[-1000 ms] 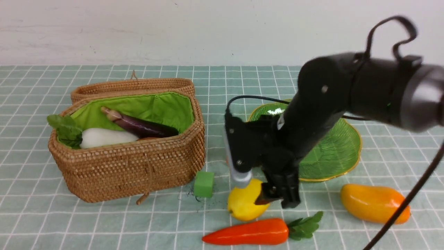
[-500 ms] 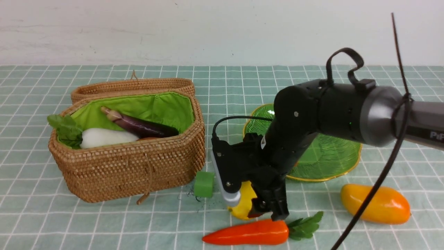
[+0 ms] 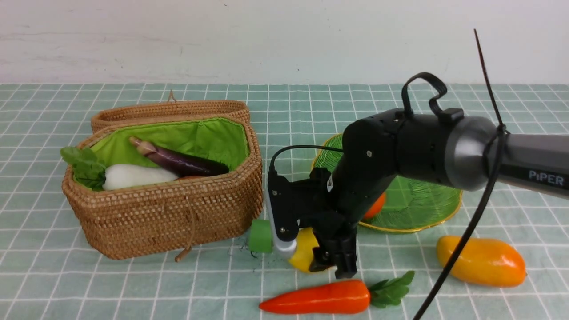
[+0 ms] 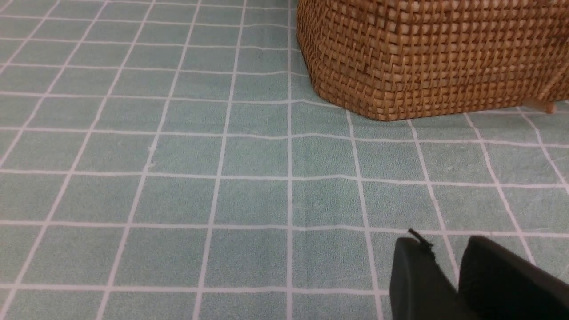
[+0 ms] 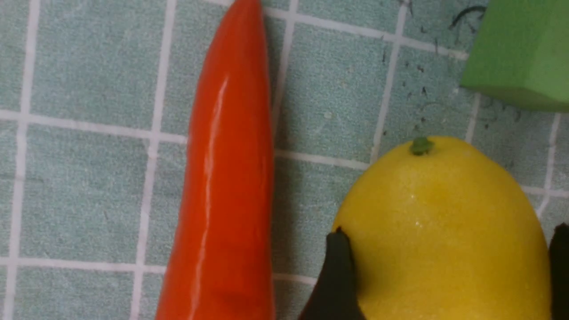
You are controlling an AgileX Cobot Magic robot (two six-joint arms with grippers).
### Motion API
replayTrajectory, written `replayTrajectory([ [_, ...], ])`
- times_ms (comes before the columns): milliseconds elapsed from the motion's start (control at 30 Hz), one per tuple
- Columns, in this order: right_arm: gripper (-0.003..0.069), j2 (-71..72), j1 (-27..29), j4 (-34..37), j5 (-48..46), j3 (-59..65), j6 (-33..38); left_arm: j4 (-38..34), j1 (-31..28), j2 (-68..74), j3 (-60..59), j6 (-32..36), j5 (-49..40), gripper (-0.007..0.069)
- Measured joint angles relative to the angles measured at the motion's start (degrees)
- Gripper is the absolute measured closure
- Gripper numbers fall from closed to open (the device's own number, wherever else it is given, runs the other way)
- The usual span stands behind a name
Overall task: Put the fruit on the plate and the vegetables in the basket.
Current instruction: Use the right arm to grab a lemon and put it into the right plate
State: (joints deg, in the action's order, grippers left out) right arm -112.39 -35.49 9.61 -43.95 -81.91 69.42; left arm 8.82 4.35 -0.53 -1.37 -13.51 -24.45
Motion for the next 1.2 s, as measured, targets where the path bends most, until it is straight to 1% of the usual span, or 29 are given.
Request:
replayTrajectory([
  [233, 0.0111, 0.0, 0.0, -0.3, -0.3, -0.2, -2.1, 0.0, 0.0, 0.0, 0.0, 0.0, 0.0, 0.0469],
  [400, 0.0111, -0.6, 0.0, -1.6, -4.3, -2.8, -3.3, 0.0, 0.0, 0.0, 0.0, 0.0, 0.0, 0.0465],
  [500, 0.0126, -0.9, 0.1, -1.8, -5.2, -4.0, -3.9, 0.0, 0.0, 0.0, 0.0, 0.0, 0.0, 0.0461],
  [567, 0.0223, -0.9, 0.2, -1.5, -5.5, -5.5, -4.4, 0.0, 0.0, 0.0, 0.0, 0.0, 0.0, 0.0459],
  [600, 0.0287, -0.7, 0.4, -0.8, -5.5, -6.1, -4.5, 0.0, 0.0, 0.0, 0.0, 0.0, 0.0, 0.0459],
  [667, 0.0510, -0.1, 1.3, 2.1, -6.0, -7.2, -4.7, 0.0, 0.0, 0.0, 0.0, 0.0, 0.0, 0.0459],
  [700, 0.0587, 0.2, 2.0, 3.8, -6.4, -7.6, -4.9, 0.0, 0.0, 0.0, 0.0, 0.0, 0.0, 0.0459],
  [767, 0.0656, 0.9, 3.5, 7.0, -6.8, -8.2, -4.9, 0.0, 0.0, 0.0, 0.0, 0.0, 0.0, 0.0459],
  [867, 0.0676, 2.6, 6.7, 10.8, -7.0, -8.9, -4.9, 0.0, 0.0, 0.0, 0.0, 0.0, 0.0, 0.0458],
  [967, 0.0676, 3.2, 8.4, 11.1, -8.8, -9.2, -3.8, 0.1, 0.0, 0.0, 0.0, 0.0, 0.0, 0.0457],
  [1000, 0.0673, 3.4, 9.1, 11.2, -11.4, -9.2, -2.3, 0.1, 0.0, 0.0, 0.0, 0.0, 0.0, 0.0457],
  [1067, 0.0666, 3.4, 9.1, 11.4, -12.5, -9.2, -1.6, 0.1, 0.0, 0.0, 0.0, 0.0, 0.0, 0.0457],
  [1100, 0.0661, 3.3, 9.1, 11.9, -13.2, -9.2, -0.8, 0.1, 0.0, 0.0, 0.0, 0.0, 0.0, 0.0457],
  [1200, 0.0585, 3.3, 7.9, 13.3, -12.6, -9.2, 0.7, 0.1, 0.0, 0.0, 0.0, 0.0, 0.0, 0.0454],
])
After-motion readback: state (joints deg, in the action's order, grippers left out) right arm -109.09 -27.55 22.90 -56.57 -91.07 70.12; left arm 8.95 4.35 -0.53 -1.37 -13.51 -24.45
